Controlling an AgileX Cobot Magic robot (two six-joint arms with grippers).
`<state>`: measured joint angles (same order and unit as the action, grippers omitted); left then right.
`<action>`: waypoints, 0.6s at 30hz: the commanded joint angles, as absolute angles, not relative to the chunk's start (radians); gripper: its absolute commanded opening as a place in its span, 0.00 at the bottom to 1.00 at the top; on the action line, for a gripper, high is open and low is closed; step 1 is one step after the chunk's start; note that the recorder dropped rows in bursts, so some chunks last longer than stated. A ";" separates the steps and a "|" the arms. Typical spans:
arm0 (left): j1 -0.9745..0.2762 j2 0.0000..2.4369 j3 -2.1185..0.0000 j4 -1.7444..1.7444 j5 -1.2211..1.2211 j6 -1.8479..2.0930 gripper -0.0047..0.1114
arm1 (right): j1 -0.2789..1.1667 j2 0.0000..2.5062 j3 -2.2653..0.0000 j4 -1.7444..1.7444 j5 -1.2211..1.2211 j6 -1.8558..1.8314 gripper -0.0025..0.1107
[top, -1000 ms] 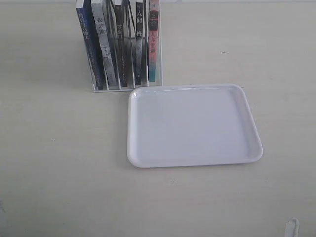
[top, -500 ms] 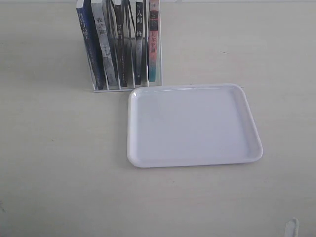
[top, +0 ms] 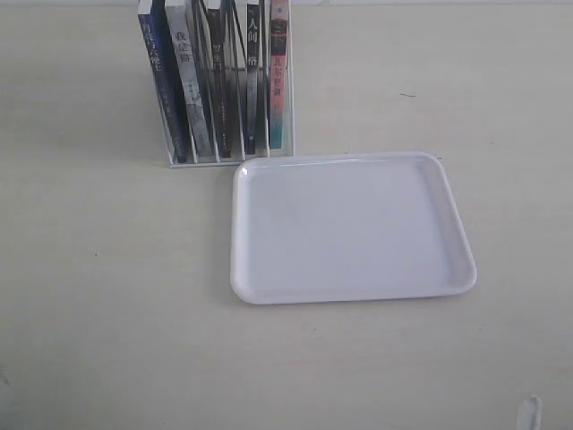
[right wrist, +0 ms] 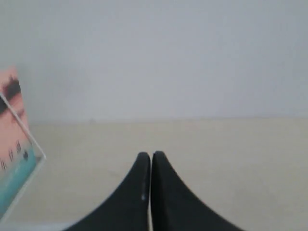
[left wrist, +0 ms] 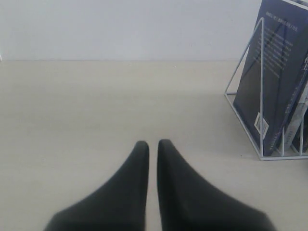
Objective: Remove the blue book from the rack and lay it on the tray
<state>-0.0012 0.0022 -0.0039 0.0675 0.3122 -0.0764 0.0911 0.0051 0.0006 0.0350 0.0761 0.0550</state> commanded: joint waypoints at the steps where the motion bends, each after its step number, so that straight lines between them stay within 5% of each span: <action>1: -0.011 0.000 0.000 0.069 0.306 -0.074 0.09 | 0.089 0.000 0.000 0.063 -0.260 0.136 0.02; 4: -0.011 0.000 0.000 0.069 0.306 -0.074 0.09 | 0.089 0.000 0.000 0.083 -0.618 0.130 0.02; 7: -0.011 0.000 0.000 0.069 0.306 -0.074 0.09 | 0.089 0.000 -0.069 0.102 -0.661 0.039 0.02; 18: -0.011 0.000 0.000 0.069 0.306 -0.074 0.09 | 0.089 0.399 -0.712 0.097 0.659 -0.171 0.02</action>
<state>-0.0012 0.0022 -0.0039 0.0675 0.3122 -0.0764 0.0911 0.2784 -0.6311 0.1018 0.3557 -0.1521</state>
